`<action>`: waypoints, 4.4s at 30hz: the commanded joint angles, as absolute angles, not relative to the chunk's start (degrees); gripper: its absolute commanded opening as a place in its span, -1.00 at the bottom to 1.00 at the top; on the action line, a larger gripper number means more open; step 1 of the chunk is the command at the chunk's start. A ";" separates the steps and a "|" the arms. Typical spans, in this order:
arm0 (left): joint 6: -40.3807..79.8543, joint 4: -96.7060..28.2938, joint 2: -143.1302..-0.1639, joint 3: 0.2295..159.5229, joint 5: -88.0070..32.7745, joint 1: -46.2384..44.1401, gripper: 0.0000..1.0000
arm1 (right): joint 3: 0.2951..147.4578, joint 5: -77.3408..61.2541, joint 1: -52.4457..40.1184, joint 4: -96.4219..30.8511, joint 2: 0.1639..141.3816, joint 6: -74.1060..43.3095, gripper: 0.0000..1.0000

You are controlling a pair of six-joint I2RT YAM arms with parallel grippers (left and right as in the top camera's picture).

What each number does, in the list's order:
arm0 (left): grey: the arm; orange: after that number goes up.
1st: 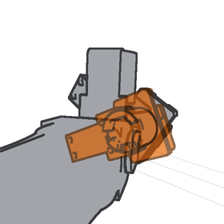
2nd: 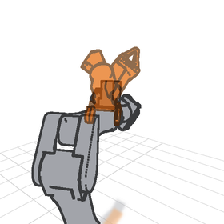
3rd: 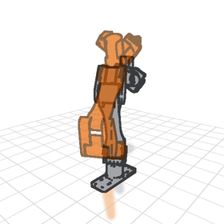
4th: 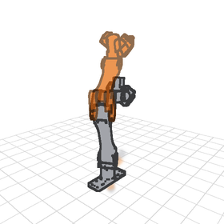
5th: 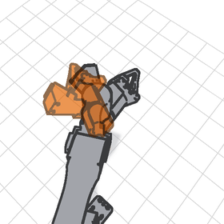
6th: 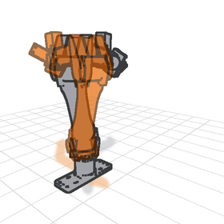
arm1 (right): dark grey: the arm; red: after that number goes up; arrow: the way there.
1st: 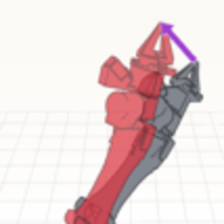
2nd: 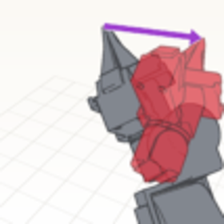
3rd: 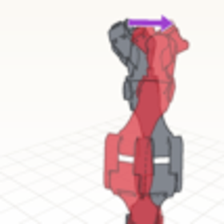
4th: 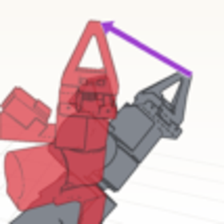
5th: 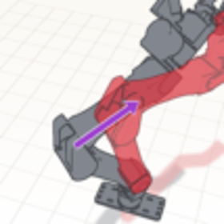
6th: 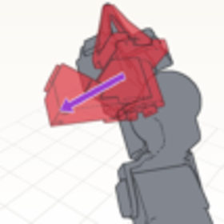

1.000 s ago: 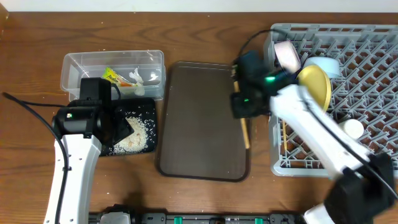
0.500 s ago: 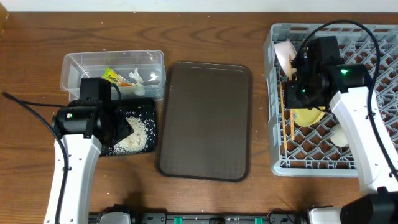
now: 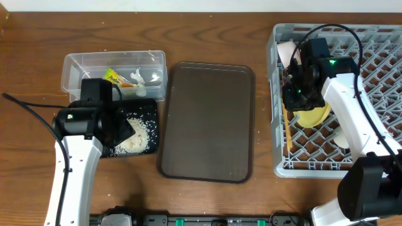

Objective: Sort waste into correct bins and load items into the dishwasher rack

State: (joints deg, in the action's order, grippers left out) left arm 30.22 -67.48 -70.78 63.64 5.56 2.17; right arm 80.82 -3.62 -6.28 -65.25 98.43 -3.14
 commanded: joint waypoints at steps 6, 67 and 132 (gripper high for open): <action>30.24 -67.72 -70.83 63.99 6.31 2.44 0.53 | 80.53 -3.29 -6.07 -64.47 98.04 -5.76 -0.51; 12.71 -59.92 -26.11 53.95 -2.57 -13.74 0.99 | 45.23 1.69 -6.31 -60.49 34.11 -12.62 0.98; 12.71 -59.92 -26.11 53.95 -2.57 -13.74 0.99 | 0.32 2.31 -5.43 -4.08 0.36 -3.11 0.99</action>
State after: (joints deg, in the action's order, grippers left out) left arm 12.38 -59.96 -26.15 54.06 -2.66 -13.58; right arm 0.51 2.94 -6.26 -3.88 0.69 -3.99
